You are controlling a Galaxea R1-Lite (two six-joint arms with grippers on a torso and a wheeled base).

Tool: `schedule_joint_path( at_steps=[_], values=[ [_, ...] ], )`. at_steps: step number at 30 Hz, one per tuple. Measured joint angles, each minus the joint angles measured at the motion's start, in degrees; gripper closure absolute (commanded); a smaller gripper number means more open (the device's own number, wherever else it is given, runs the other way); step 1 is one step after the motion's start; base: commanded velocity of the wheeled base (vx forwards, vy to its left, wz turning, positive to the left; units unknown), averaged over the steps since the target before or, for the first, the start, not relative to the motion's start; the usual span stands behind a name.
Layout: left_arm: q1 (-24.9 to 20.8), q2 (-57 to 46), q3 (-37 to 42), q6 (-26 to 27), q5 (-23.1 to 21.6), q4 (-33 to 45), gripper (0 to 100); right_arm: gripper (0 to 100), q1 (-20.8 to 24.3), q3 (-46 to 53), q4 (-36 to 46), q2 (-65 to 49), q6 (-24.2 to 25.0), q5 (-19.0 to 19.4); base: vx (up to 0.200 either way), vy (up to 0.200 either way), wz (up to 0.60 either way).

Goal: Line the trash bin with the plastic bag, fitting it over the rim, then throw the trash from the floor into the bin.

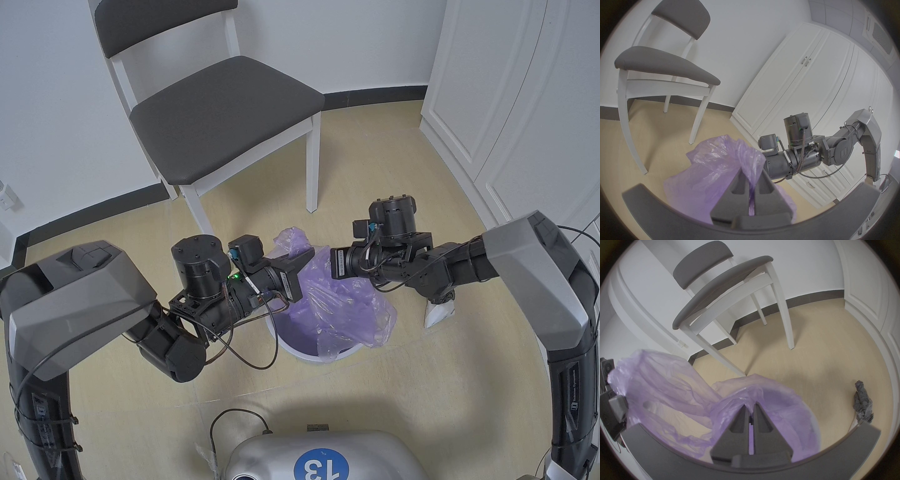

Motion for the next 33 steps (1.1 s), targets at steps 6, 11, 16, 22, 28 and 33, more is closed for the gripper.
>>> schedule_joint_path(
  at_steps=[6, 11, 16, 22, 28, 33],
  values=[
    [-0.32, 0.06, -4.99, 2.66, 0.0, 11.04, 100, 100, -1.77, 3.89, -0.16, -3.25, -0.01, -0.09, 0.0, 0.0, 0.0],
    [-0.45, 0.23, -11.28, 5.58, 0.0, 19.05, 100, 100, -2.47, 8.47, -0.49, -6.67, -0.23, -1.4, 0.0, 0.0, 0.0],
    [-0.52, 2.38, -18.1, 6.44, -0.02, 22.1, 100, 100, -2.6, 13.21, -0.85, -9.81, -0.61, -4.06, 0.0, 0.0, 0.0],
    [-0.54, 6.49, -24.28, 6.68, -0.41, 23.11, 100, 100, -2.45, 19.21, -2.22, -13.67, -0.85, -4.99, 0.0, 0.0, 0.0],
    [-0.5, 9.96, -26.99, 6.4, -0.62, 22.28, 100, 100, -2.15, 24.45, -6.68, -16.37, -1.78, -5.23, 0.0, 0.0, 0.0],
    [-0.5, 12.19, -26.43, 5.77, -0.6, 19.07, 100, 100, -2.07, 26.14, -7.36, -17.44, -2.04, -6.46, 0.0, 0.0, 0.0]
  ],
)
